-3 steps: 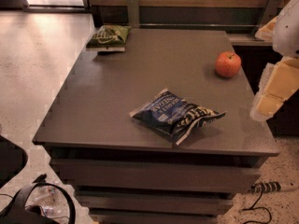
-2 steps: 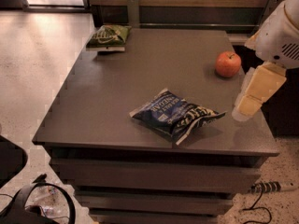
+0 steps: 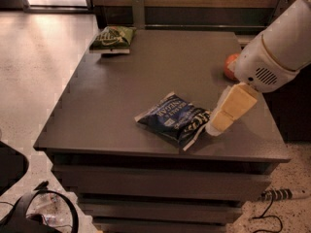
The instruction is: Move blue chip bag near green jalapeno chip bag
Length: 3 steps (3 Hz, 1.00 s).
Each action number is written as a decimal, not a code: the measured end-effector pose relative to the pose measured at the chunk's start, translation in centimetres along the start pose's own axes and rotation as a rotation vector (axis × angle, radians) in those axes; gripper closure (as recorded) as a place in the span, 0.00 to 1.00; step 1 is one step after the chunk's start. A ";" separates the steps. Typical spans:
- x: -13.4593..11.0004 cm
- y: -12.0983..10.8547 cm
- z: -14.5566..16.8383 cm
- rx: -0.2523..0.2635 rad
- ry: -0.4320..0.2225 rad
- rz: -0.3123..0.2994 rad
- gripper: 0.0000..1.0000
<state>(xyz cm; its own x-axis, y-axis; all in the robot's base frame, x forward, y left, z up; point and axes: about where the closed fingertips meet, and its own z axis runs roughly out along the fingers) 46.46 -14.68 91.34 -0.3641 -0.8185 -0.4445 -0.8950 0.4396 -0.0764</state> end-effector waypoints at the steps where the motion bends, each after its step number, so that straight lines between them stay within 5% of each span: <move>1: -1.6 1.2 3.5 -0.054 -0.053 0.015 0.00; 2: -2.7 1.7 8.0 -0.109 -0.046 0.034 0.00; 3: -2.6 1.5 11.4 -0.129 -0.032 0.050 0.18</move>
Offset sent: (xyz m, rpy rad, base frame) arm 0.0312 0.0900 -0.1033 0.1082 0.1493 0.0242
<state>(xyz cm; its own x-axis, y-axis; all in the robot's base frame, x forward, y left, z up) 48.97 -7.63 82.21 -0.4026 -0.7838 -0.4728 -0.9023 0.4268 0.0608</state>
